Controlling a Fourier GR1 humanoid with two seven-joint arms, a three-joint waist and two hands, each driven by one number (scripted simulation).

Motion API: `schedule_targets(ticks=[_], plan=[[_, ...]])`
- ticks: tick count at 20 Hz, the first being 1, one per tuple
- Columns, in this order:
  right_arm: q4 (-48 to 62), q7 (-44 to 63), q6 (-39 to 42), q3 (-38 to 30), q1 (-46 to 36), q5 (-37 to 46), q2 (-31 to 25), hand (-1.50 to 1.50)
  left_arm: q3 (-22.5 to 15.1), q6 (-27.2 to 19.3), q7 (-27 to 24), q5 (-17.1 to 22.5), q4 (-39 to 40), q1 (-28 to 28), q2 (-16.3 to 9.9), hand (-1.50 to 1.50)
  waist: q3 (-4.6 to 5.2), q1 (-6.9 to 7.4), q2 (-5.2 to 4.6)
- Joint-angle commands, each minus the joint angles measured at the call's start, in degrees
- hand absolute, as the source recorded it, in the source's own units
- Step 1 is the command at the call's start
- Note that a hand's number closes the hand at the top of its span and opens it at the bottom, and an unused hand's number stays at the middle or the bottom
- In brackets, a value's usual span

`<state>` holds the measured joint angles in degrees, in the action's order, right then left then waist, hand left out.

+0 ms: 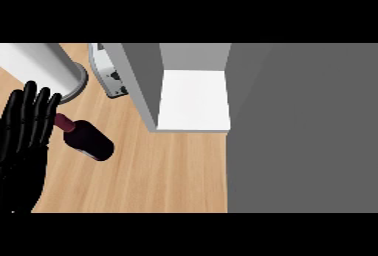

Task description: Pick up the wine, place it into the cabinet and close the cabinet

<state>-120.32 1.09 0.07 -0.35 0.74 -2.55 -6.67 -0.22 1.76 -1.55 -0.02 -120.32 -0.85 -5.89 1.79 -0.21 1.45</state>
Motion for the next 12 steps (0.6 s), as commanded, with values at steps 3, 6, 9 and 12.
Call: schedule_targets(ticks=[3,6,9,12], plan=[[-3.9,1.0,1.4,-0.3,1.5,-1.9,-0.3,-1.50,1.2,-6.2,-0.9,-5.8,3.5,2.7,2.8,-1.50,-1.80,-0.09,-1.44],[-8.2,-1.7,2.3,3.3,8.1,-0.5,1.1,-1.50,-2.9,-15.6,-1.4,-15.2,8.7,3.5,5.7,-1.50,-1.82,-0.80,-1.42],[-9.4,6.9,7.9,8.2,8.9,-5.6,-1.8,-1.50,-3.5,-17.1,6.6,3.4,6.9,3.8,5.8,-1.50,-1.74,-0.64,-1.36],[-16.3,13.1,7.6,6.0,10.0,-9.0,-3.2,-1.50,-9.3,-23.7,10.4,-0.3,4.2,5.8,5.8,-1.50,-1.80,-0.38,-1.28]])
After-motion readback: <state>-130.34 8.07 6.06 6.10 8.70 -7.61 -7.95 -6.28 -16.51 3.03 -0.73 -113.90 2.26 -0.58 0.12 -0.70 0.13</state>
